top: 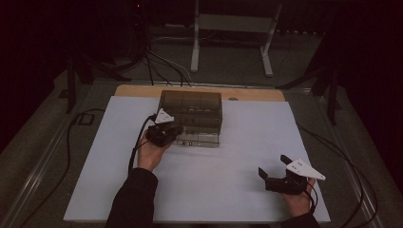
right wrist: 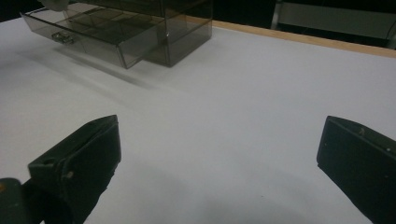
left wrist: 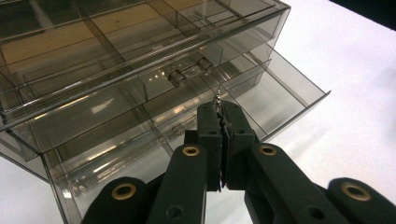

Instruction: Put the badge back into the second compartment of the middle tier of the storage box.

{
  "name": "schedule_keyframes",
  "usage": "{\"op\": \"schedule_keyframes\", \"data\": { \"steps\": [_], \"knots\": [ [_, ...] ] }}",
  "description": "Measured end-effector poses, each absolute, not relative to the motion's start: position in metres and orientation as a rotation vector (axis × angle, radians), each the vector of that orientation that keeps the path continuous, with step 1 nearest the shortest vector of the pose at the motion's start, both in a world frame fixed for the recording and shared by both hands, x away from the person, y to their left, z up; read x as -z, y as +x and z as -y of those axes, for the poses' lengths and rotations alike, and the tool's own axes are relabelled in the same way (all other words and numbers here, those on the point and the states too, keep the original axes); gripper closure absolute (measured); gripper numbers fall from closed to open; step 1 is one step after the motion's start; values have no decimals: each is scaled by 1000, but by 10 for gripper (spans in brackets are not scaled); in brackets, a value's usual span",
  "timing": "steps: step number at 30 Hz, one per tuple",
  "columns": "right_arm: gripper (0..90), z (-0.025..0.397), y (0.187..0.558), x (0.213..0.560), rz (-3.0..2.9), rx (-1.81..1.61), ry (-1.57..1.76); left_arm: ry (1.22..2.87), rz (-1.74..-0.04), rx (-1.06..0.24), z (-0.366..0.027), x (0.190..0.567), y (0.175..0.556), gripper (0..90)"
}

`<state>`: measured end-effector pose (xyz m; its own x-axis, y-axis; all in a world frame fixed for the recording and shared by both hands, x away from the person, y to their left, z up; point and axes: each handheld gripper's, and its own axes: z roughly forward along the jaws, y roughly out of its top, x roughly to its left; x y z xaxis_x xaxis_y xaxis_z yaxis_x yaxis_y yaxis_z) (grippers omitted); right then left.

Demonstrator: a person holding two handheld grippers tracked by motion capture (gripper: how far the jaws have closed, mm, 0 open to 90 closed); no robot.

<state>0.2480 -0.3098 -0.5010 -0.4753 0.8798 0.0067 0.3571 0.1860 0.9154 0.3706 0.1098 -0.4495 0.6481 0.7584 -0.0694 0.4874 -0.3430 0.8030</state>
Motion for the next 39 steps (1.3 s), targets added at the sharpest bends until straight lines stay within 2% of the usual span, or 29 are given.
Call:
{"op": "schedule_keyframes", "data": {
  "steps": [39],
  "knots": [
    [0,308,250,502,-1941,-1256,1140,2057,-1023,-477,-94,473,390,888]
  ]
}}
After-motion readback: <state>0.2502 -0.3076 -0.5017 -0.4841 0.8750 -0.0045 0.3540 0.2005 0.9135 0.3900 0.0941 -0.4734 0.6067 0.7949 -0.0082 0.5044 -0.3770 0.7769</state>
